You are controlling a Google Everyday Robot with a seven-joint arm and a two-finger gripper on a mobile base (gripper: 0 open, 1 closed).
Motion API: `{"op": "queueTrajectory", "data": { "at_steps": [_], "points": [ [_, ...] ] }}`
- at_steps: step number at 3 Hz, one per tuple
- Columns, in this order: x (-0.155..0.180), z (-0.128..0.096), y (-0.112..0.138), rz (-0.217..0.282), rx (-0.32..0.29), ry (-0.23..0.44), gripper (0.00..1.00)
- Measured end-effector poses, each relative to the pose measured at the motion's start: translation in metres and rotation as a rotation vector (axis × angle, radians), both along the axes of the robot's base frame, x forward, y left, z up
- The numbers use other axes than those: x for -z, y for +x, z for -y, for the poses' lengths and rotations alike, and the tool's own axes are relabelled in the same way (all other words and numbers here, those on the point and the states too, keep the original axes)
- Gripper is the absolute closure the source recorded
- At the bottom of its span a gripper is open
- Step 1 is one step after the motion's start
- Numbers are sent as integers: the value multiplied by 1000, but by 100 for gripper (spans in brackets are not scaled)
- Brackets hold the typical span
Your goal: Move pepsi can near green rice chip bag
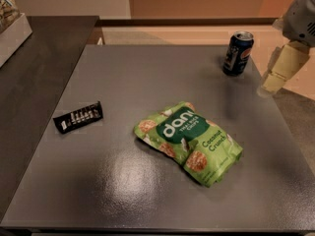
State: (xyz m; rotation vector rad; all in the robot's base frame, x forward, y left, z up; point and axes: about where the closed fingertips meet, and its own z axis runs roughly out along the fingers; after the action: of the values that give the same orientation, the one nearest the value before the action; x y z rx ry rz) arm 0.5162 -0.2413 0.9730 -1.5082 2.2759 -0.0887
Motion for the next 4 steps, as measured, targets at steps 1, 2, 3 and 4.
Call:
{"op": "queueTrajectory", "data": {
  "at_steps": [1, 2, 3, 4],
  "points": [
    [7, 16, 32, 39, 79, 56, 0],
    [14, 32, 64, 76, 149, 113, 0],
    [24, 48, 99, 106, 207, 171, 0],
    [37, 57, 130, 115, 246, 223, 0]
  ]
}}
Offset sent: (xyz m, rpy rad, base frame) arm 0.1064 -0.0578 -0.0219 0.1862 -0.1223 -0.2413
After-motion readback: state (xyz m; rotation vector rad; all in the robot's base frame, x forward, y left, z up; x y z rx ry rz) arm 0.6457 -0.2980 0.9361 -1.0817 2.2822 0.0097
